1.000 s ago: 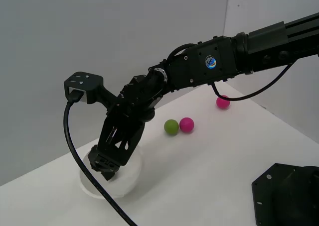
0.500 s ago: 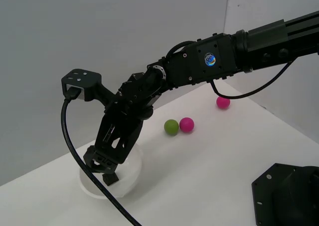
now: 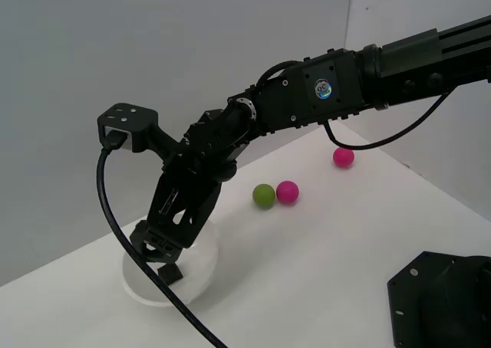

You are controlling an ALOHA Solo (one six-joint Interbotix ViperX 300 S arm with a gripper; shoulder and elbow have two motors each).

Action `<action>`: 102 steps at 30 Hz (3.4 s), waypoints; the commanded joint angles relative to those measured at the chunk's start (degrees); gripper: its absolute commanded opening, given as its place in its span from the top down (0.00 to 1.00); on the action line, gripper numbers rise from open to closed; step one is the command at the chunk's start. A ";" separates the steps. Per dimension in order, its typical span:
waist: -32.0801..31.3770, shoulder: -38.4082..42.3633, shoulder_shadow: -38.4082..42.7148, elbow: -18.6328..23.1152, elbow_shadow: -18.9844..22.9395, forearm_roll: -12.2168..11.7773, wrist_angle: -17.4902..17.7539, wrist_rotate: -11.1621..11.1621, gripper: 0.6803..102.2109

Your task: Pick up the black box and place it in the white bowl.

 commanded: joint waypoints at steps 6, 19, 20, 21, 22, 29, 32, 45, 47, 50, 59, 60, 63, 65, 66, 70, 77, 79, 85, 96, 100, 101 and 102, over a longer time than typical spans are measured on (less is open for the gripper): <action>1.85 4.04 4.57 0.00 -0.53 -0.70 2.90 0.44 0.08; 7.29 12.92 13.45 6.06 5.54 -0.70 3.43 0.44 0.39; 7.82 13.80 14.24 6.68 6.15 -0.70 3.43 0.44 0.42; 8.35 14.68 15.12 7.12 6.59 -0.53 3.69 0.44 0.45; 8.88 15.56 15.91 7.65 7.12 -0.53 4.13 0.53 0.47; 12.57 21.27 21.71 10.55 10.11 -0.26 5.36 0.62 0.55; 14.50 24.43 24.96 12.22 11.78 -0.09 5.63 0.62 0.57; 28.04 42.98 43.33 20.74 20.39 1.85 7.56 1.32 0.57; 30.23 45.09 45.53 21.62 21.36 2.81 8.53 1.49 0.57; 33.13 48.16 48.43 23.38 23.20 3.16 8.79 4.48 0.57; 39.90 55.11 55.55 29.36 28.83 3.16 8.61 7.12 0.56; 40.17 55.81 56.25 29.79 29.44 3.25 8.35 7.12 0.56; 40.43 58.27 58.71 31.64 31.20 3.25 7.21 7.12 0.55; 40.43 59.94 60.47 32.61 32.26 3.25 6.59 7.12 0.55; 40.61 60.73 61.26 32.96 32.61 3.16 6.42 7.12 0.55; 41.66 62.58 63.02 33.22 32.78 3.16 6.15 7.21 0.55; 42.71 64.86 65.30 33.31 32.87 3.16 5.19 7.21 0.55; 42.71 65.92 66.27 33.31 32.87 3.16 4.48 7.12 0.55; 43.51 66.97 67.41 33.93 33.49 3.16 2.29 7.21 0.55; 44.56 69.87 70.31 35.42 34.89 3.08 2.37 6.68 0.55; 44.74 70.05 70.58 35.42 34.89 3.08 2.90 6.42 0.55; 44.82 70.31 70.93 35.42 34.89 3.08 3.34 6.42 0.55; 44.91 70.58 71.19 35.51 34.89 3.08 3.69 6.33 0.55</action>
